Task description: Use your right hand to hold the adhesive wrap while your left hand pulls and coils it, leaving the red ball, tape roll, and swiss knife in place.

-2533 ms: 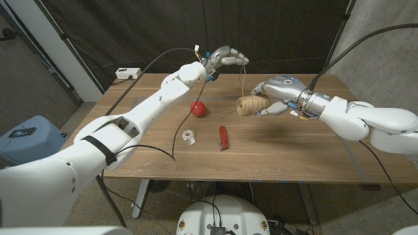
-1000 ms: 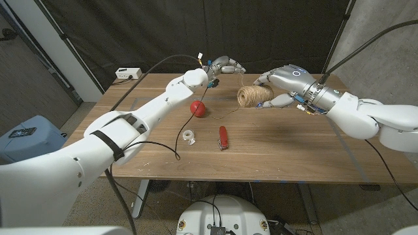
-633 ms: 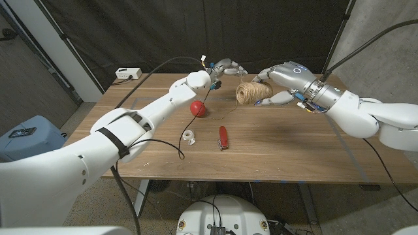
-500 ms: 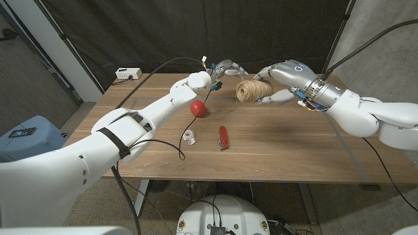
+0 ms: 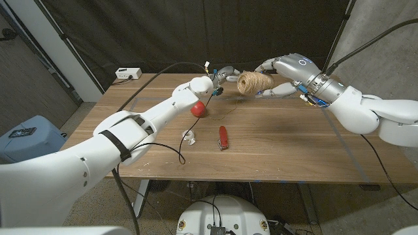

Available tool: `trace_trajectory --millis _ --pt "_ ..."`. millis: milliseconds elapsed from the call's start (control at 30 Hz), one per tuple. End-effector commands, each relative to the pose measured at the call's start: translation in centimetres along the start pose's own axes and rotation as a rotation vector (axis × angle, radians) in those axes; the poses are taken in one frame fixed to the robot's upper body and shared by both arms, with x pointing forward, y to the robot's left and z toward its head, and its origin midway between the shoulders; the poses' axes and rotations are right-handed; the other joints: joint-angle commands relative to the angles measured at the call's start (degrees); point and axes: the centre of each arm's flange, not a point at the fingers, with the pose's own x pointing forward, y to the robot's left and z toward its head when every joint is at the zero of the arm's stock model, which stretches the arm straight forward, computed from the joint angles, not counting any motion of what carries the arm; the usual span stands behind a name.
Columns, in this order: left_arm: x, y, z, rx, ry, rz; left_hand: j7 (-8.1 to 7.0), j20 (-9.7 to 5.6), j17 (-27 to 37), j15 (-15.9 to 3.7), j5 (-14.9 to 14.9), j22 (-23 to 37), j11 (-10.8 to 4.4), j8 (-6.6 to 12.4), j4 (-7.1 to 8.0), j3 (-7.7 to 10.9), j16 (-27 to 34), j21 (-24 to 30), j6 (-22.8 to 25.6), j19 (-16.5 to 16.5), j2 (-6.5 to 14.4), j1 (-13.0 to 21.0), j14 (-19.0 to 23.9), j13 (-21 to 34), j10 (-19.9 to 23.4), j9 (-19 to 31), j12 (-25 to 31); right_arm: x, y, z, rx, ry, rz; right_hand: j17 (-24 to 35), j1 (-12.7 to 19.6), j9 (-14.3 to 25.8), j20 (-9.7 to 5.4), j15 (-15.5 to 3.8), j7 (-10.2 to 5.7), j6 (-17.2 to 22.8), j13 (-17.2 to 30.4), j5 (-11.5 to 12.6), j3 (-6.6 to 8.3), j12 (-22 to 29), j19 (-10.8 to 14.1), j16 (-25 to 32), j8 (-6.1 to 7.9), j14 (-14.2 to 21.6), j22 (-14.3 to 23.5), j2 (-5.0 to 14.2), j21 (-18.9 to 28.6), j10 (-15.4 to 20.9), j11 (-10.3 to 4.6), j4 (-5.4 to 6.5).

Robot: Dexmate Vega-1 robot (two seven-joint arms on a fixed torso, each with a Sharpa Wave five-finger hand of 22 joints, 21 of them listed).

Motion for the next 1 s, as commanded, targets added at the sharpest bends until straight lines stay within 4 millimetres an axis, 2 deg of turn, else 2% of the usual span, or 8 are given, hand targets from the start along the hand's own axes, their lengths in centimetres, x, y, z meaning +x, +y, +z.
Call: trace_trajectory --millis 33,467,1000 --pt "0.2 -1.2 -0.7 0.009 0.024 -0.024 0.08 0.11 0.3 0.04 0.4 0.1 0.02 0.20 0.11 -0.30 -0.2 0.4 0.4 -0.3 0.3 0.5 0.5 0.3 0.6 0.1 -0.2 0.1 -1.0 -0.2 0.051 -0.010 -0.043 0.2 8.0 0.3 -2.63 -7.92 -7.05 7.6 0.1 0.3 -0.19 0.3 0.4 -0.2 0.21 0.6 0.1 8.62 0.1 7.7 -7.02 0.07" --pt "0.5 -2.3 -0.8 0.010 0.022 -0.051 0.02 0.14 0.5 0.06 0.4 0.1 0.00 0.12 0.12 -0.32 -0.3 0.5 0.2 -0.4 0.4 0.5 0.5 0.5 0.6 0.1 -0.2 0.2 -2.0 -0.6 0.056 0.000 -0.085 0.2 8.0 0.3 -2.64 -7.97 -6.84 7.6 0.2 0.3 -0.30 0.2 0.5 -0.2 0.19 0.9 0.1 8.61 0.1 7.7 -7.11 0.03" --pt "-0.6 -4.1 -1.1 0.009 0.020 -0.122 0.05 0.15 0.5 -0.10 0.5 0.1 0.01 0.15 0.06 -0.32 -0.5 0.7 0.3 -0.4 0.3 0.5 0.5 0.6 0.7 0.2 -0.3 2.1 -2.1 -1.8 0.026 -0.010 -0.126 0.4 8.2 0.3 -2.61 -7.97 -6.83 7.8 0.3 0.3 -0.37 0.2 0.6 -0.2 0.20 1.0 0.1 8.71 0.1 7.9 -6.83 -0.01"
